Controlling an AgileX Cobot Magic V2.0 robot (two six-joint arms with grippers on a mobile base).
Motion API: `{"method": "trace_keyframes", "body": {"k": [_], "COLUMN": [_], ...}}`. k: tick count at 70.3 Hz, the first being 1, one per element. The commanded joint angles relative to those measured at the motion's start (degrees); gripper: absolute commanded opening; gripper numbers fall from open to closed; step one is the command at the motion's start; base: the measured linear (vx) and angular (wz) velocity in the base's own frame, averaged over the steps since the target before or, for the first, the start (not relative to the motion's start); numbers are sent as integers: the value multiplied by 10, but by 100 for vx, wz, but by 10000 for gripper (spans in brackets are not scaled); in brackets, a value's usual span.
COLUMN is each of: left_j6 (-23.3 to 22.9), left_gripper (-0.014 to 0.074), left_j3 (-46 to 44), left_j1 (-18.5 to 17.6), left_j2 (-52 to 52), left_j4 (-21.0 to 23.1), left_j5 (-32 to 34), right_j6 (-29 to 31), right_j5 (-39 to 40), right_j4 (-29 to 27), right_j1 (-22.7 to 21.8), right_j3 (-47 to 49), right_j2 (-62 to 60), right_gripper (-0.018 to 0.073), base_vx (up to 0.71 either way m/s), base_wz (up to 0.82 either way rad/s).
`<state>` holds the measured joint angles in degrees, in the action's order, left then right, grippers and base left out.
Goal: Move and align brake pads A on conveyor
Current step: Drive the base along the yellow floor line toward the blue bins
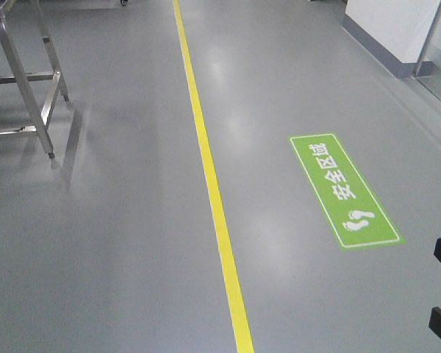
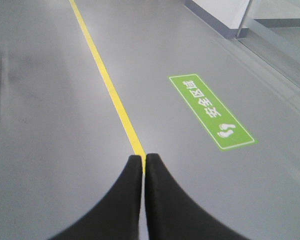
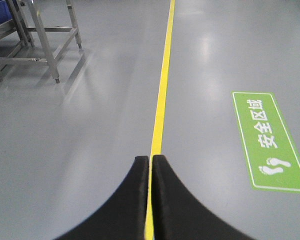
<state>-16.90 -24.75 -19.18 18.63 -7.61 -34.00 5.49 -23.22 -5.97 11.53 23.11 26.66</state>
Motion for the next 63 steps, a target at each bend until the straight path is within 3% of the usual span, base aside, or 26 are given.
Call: {"method": "trace_keyframes", "body": {"k": [1,63], "left_j6": [-1,-1], "left_gripper": [-6,-6], "left_j3": [-12,-12], "left_j1": [-4,-4], "left_j2": [4,4], "left_j4": [-1,-1], "left_j5": [36,35], "right_j6": [5,5], "right_j5": [43,43], "right_j4": [1,1], "right_j1": [-1,-1], "right_j3": [15,15], "right_j2": [2,2], "right_gripper": [-6,-6], "base_vx": [55,59], "base_wz": [5,5]}}
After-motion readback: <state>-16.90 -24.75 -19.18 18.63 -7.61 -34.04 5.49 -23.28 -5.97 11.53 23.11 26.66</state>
